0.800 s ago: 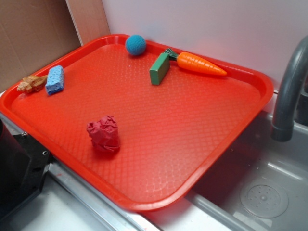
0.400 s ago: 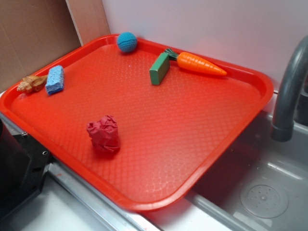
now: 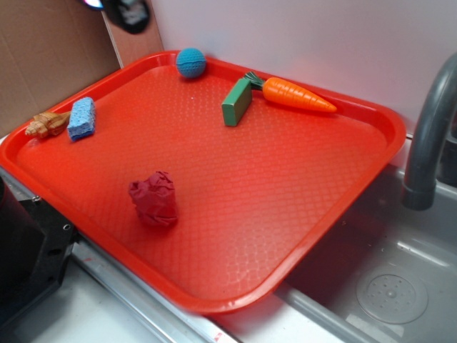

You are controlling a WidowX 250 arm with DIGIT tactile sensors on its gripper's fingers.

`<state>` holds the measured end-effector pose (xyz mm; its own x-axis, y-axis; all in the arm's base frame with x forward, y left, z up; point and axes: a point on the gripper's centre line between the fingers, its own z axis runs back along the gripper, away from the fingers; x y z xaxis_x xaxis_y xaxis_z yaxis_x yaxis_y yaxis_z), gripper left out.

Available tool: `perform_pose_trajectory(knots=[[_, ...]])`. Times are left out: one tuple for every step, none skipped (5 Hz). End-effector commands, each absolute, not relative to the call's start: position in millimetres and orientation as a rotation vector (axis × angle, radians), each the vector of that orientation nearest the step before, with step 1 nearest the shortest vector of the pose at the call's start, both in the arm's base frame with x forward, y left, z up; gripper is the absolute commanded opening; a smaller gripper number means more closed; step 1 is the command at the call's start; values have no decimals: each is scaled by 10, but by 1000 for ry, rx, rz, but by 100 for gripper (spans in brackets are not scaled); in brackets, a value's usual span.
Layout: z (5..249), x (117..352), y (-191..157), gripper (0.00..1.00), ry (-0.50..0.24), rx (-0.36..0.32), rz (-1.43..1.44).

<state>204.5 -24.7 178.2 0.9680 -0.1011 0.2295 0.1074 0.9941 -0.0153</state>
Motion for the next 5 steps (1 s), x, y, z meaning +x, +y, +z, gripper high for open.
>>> perform_pose_trajectory(knots=[[1566, 2657, -14, 100, -439, 78, -27], [1389, 2812, 79, 100, -460, 136, 93], [1260, 2922, 222, 100, -438, 129, 353], [1305, 2904, 211, 100, -515, 4, 347], [1305, 2904, 211, 100, -515, 4, 347]])
